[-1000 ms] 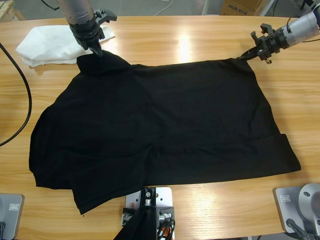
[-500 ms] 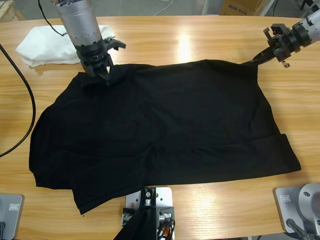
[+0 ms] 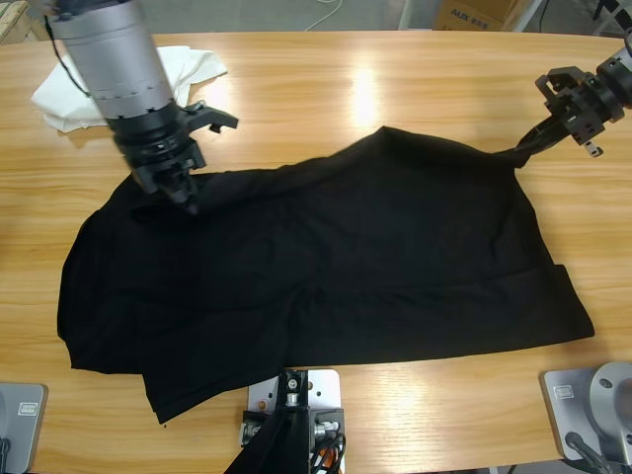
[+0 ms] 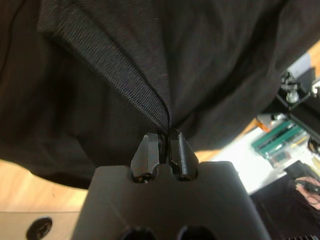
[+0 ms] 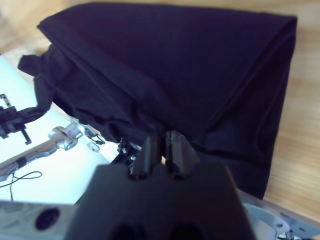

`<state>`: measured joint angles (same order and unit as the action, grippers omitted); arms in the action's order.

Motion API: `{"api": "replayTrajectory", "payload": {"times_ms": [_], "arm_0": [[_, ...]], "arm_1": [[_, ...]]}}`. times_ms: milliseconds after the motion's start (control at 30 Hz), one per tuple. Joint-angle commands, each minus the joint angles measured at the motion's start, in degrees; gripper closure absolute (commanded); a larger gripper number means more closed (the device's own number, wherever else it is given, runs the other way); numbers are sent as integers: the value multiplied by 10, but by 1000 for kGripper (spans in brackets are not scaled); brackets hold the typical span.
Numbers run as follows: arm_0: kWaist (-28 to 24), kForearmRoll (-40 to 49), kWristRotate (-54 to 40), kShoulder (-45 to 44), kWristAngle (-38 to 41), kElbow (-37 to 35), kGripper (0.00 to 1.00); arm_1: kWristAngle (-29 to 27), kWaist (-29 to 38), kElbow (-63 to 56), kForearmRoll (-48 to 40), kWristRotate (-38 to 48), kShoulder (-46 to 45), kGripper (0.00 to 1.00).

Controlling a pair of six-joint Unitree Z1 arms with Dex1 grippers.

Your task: Fold clothes

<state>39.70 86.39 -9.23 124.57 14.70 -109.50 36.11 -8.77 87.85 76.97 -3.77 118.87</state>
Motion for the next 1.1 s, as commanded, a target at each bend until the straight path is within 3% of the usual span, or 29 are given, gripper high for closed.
{"api": "replayTrajectory", "payload": {"times_ms": [33,567,1100], "arm_0": [[19,86,21,-43,15,39,1000],[76,86,29,-78,32,121,1000],[107,86,43,-117,65,178,1000]], "arm_1": [[-29,9,-43,28,11,-55,1000],[-76,9,-133,45,47,-129,1000],[-129,9,-165,48,54,-124,1000]]}}
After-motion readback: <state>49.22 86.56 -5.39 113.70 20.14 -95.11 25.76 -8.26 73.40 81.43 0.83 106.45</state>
